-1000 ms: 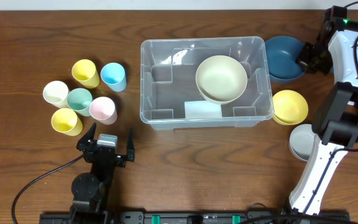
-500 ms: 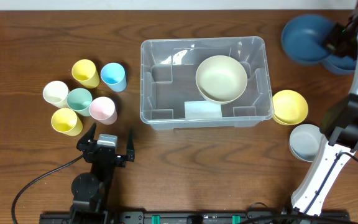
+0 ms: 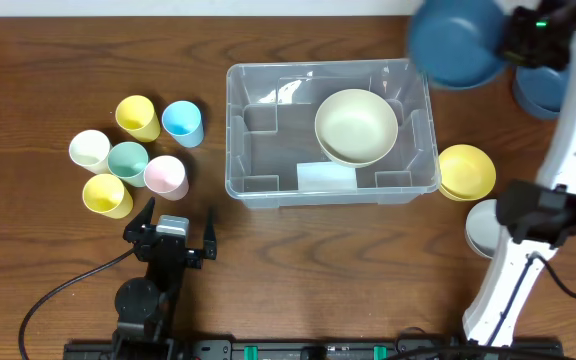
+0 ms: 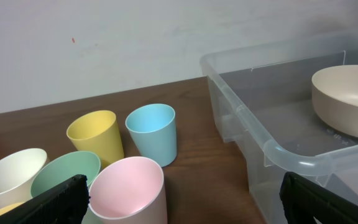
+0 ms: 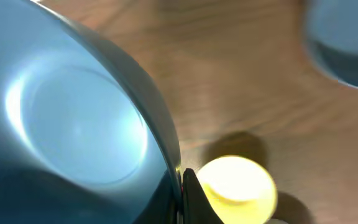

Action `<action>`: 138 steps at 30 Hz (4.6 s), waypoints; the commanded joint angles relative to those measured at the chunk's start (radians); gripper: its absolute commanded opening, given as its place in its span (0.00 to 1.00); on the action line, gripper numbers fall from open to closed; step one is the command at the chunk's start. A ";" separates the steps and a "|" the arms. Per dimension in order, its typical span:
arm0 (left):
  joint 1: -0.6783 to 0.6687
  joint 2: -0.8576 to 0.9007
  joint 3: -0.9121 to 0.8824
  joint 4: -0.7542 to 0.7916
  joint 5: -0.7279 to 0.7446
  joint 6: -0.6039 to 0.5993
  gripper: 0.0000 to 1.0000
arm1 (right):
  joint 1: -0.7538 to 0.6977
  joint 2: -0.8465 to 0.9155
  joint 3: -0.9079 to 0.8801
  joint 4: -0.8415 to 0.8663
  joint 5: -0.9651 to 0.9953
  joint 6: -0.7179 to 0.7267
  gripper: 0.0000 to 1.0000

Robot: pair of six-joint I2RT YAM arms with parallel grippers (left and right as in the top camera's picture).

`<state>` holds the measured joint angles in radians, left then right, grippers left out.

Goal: Pack container
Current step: 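Carry the blue bowl with the right gripper onto the beige bowl, then release the blue bowl and move the right gripper to the second blue bowl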

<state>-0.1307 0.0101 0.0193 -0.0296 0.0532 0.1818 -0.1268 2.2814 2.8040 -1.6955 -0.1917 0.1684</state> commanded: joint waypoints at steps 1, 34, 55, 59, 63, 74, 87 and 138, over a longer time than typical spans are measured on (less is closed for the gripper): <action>0.006 -0.006 -0.015 -0.038 -0.001 0.005 0.98 | 0.111 -0.032 0.011 -0.003 -0.038 -0.069 0.01; 0.006 -0.006 -0.015 -0.038 -0.001 0.005 0.98 | 0.325 -0.032 -0.536 0.195 0.159 -0.031 0.02; 0.006 -0.006 -0.015 -0.038 -0.001 0.005 0.98 | 0.319 -0.139 -0.480 0.237 0.159 -0.051 0.43; 0.006 -0.006 -0.015 -0.038 -0.001 0.005 0.98 | 0.272 -0.225 -0.440 0.253 0.224 -0.003 0.43; 0.006 -0.006 -0.015 -0.038 -0.001 0.005 0.98 | 0.170 -0.263 -0.440 0.272 0.312 0.073 0.47; 0.006 -0.006 -0.015 -0.038 -0.001 0.005 0.98 | -0.121 -0.192 -0.444 0.348 0.312 0.117 0.50; 0.006 -0.006 -0.015 -0.038 -0.001 0.005 0.98 | -0.183 0.011 -0.444 0.477 0.420 -0.081 0.51; 0.006 -0.006 -0.015 -0.038 -0.001 0.005 0.98 | -0.172 0.161 -0.441 0.544 0.325 -0.143 0.01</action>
<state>-0.1307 0.0101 0.0193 -0.0296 0.0532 0.1818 -0.3199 2.5362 2.3566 -1.1503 0.1452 -0.0147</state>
